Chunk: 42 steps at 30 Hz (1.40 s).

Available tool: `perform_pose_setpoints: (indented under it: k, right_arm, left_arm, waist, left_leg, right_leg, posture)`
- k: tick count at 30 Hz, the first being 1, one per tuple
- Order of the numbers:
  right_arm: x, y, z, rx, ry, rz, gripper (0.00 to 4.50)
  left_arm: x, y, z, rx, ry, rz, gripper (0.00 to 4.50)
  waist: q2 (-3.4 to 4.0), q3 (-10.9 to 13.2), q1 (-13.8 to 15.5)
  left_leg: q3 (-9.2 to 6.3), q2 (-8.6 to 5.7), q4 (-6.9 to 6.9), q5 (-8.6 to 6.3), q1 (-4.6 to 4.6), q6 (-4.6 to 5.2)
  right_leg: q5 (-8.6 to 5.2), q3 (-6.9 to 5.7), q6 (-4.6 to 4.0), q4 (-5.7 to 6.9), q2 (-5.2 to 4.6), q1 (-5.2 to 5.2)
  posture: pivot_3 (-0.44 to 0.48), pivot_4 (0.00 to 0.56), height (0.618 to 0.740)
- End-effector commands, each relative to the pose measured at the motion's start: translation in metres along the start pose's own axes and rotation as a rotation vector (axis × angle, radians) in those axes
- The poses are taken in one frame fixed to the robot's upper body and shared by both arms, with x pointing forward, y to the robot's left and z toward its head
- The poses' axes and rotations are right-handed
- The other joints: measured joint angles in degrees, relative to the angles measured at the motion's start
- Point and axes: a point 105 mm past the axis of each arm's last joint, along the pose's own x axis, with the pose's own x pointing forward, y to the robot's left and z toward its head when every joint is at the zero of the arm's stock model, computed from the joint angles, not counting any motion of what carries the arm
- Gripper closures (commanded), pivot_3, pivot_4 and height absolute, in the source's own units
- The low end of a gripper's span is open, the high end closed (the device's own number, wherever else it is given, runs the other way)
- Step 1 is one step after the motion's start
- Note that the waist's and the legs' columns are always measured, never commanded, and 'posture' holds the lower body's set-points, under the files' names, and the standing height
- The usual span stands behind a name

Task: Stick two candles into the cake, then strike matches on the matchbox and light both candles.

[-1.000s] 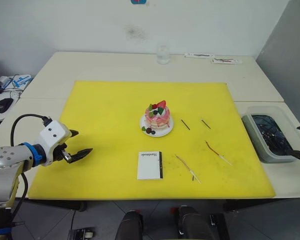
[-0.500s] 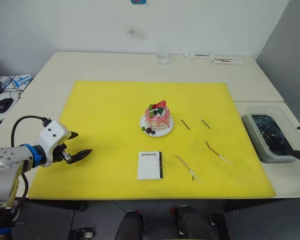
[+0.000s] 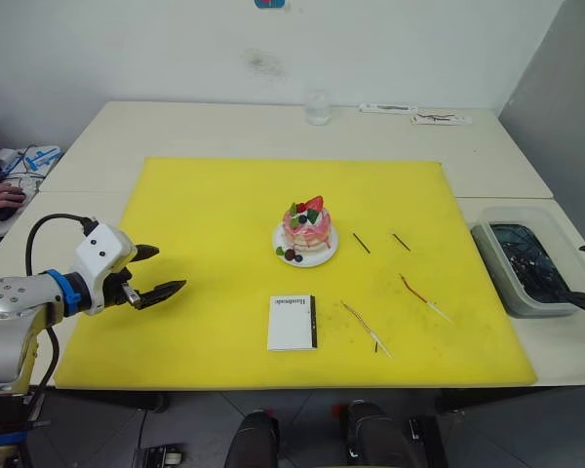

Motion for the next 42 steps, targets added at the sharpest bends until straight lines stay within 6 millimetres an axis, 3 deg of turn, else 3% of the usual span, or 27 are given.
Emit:
perform_pose_setpoints:
  k: [1, 10, 17, 22, 26, 28, 31, 36, 42]
  right_arm:
    - [-0.005, -0.006, 0.010, -0.040, -0.018, -0.025, 0.00]
    - [-0.001, -0.006, 0.018, -0.053, -0.041, -0.023, 0.00]
    - [0.002, -0.004, 0.039, -0.093, -0.089, 0.003, 0.00]
    - [0.007, 0.007, 0.068, -0.125, -0.154, 0.050, 0.00]
    - [0.010, 0.019, 0.087, -0.125, -0.206, 0.081, 0.00]
    - [0.015, 0.035, 0.099, -0.106, -0.248, 0.115, 0.00]
    - [0.025, 0.061, 0.110, -0.051, -0.292, 0.151, 0.00]
    - [0.042, 0.087, 0.105, 0.057, -0.261, 0.131, 0.00]
    - [0.058, 0.109, 0.080, 0.175, -0.162, 0.154, 0.00]
  left_arm:
    - [-0.006, 0.005, 0.009, 0.019, -0.036, 0.027, 0.04]
    - [-0.012, -0.002, 0.018, -0.024, -0.068, 0.001, 0.04]
    - [-0.011, -0.024, 0.027, -0.032, -0.056, -0.099, 0.04]
    - [-0.006, -0.063, 0.051, -0.113, -0.119, -0.288, 0.04]
    - [-0.002, -0.110, 0.073, -0.168, -0.171, -0.495, 0.04]
    - [0.004, -0.133, 0.082, -0.151, -0.195, -0.592, 0.04]
    - [0.010, -0.151, 0.094, -0.133, -0.223, -0.686, 0.04]
    - [0.021, -0.165, 0.111, -0.114, -0.278, -0.751, 0.04]
    - [0.029, -0.177, 0.120, -0.114, -0.305, -0.810, 0.04]
  waist:
    - [0.00, 0.0, 0.0]
    - [0.00, 0.0, 0.0]
    - [0.03, 0.0, 0.0]
    - [0.03, 0.0, 0.0]
    - [0.03, 0.0, 0.0]
    - [0.03, 0.0, 0.1]
    - [0.02, 0.0, 0.4]
    - [0.01, 0.0, 0.6]
    - [0.00, 0.0, 0.5]
  left_leg:
    - [0.00, 0.00, 0.00, 0.00, 0.00, 0.00]
    - [0.00, 0.00, 0.02, 0.00, 0.00, 0.00]
    - [-0.02, 0.00, 0.01, 0.00, 0.01, 0.00]
    - [-0.01, 0.00, 0.05, 0.00, 0.01, 0.00]
    - [-0.03, 0.00, 0.05, 0.00, 0.02, 0.00]
    - [-0.04, 0.00, 0.04, 0.00, 0.02, 0.00]
    - [-0.15, -0.01, 0.05, 0.00, 0.02, 0.00]
    - [-0.20, -0.04, 0.13, 0.01, 0.02, 0.00]
    - [-0.18, -0.07, 0.14, 0.01, 0.02, 0.01]
  right_leg:
    - [0.00, 0.00, 0.00, 0.00, 0.00, 0.00]
    - [0.00, 0.00, 0.01, 0.01, 0.00, 0.00]
    - [0.00, 0.01, 0.00, 0.04, 0.01, 0.00]
    - [0.01, 0.03, 0.02, 0.06, 0.01, 0.01]
    - [0.01, 0.02, 0.02, 0.06, 0.01, 0.02]
    - [0.01, 0.02, 0.02, 0.05, 0.01, 0.03]
    - [0.01, -0.01, 0.02, 0.06, 0.06, 0.07]
    - [0.03, 0.01, 0.05, 0.06, 0.09, 0.13]
    - [0.05, 0.05, 0.08, 0.02, 0.07, 0.15]
  posture:
    - [0.000, 0.150, 0.740]
    - [0.000, 0.150, 0.740]
    - [0.000, 0.150, 0.740]
    - [0.000, 0.150, 0.740]
    - [0.000, 0.150, 0.740]
    - [0.000, 0.150, 0.740]
    - [0.000, 0.150, 0.740]
    - [0.000, 0.150, 0.740]
    - [0.000, 0.150, 0.740]
